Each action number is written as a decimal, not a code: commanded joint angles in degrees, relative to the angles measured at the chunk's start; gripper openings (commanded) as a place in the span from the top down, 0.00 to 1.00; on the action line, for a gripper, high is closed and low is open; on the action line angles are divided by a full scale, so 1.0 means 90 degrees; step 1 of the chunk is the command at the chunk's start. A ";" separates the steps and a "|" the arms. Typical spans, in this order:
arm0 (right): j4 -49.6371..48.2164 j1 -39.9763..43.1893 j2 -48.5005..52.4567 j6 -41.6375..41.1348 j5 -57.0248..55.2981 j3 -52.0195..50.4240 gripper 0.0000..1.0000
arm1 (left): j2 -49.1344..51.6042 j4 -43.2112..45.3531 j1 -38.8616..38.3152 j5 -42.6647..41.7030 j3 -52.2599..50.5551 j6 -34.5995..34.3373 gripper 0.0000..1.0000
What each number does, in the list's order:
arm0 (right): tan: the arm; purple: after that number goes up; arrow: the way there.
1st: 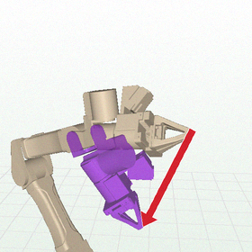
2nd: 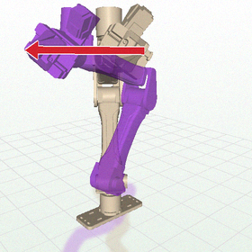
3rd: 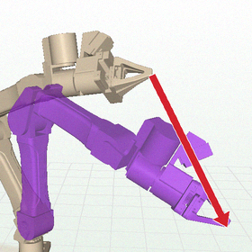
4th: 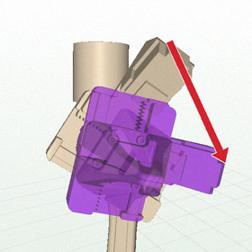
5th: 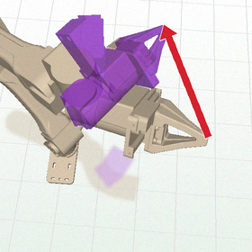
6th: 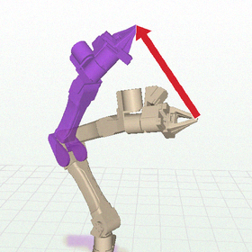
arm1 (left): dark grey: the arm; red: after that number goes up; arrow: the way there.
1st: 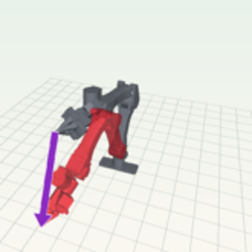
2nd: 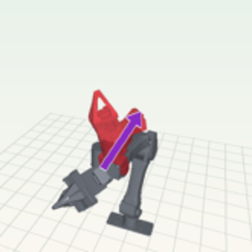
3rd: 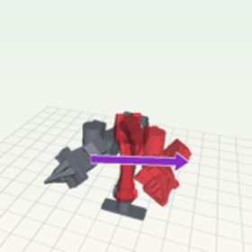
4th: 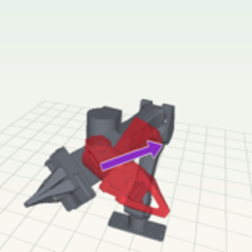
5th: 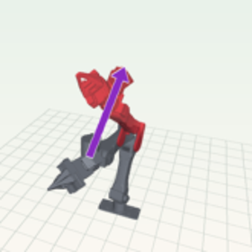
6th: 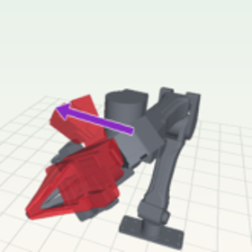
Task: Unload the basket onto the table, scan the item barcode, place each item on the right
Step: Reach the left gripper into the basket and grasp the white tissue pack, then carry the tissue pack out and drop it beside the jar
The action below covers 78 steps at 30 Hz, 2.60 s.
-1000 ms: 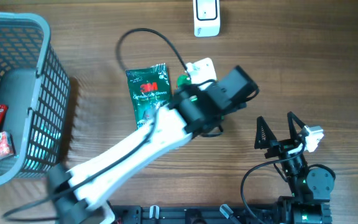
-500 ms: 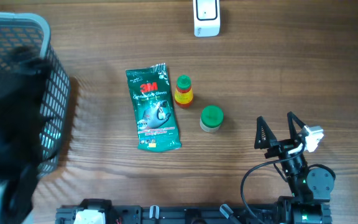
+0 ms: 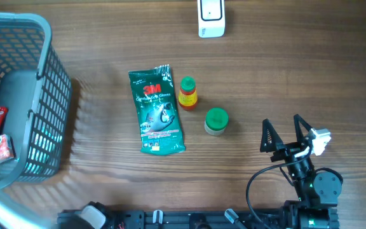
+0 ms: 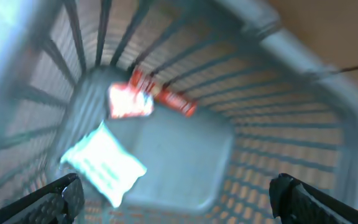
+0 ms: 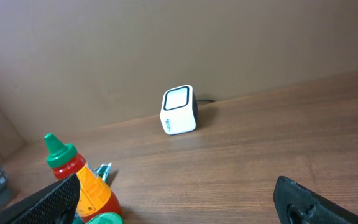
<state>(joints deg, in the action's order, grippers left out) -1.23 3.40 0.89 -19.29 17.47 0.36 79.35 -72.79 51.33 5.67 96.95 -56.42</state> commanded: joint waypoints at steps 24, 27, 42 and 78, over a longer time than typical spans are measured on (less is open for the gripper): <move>-0.0015 -0.0032 -0.0051 -0.0041 -0.0090 -0.0007 0.00 | 0.3264 -0.0243 -0.1141 -0.0121 -0.0748 -0.0860 0.00; -0.0015 -0.0032 -0.0051 -0.0041 -0.0090 -0.0007 0.00 | 0.3264 0.0138 -0.1132 -0.0126 -0.1384 -0.1005 0.00; -0.0015 -0.0032 -0.0051 -0.0041 -0.0090 -0.0007 0.00 | 0.3262 0.1190 -0.1132 -0.0121 -0.2771 -0.1001 0.96; -0.0015 -0.0032 -0.0051 -0.0041 -0.0090 -0.0007 0.00 | -0.0146 -0.1222 -0.8468 0.0063 -0.0367 -0.1336 0.96</move>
<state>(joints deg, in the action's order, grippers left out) -1.23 3.40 0.89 -19.29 17.50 0.36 76.16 -84.36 -14.98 -0.43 100.88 -59.35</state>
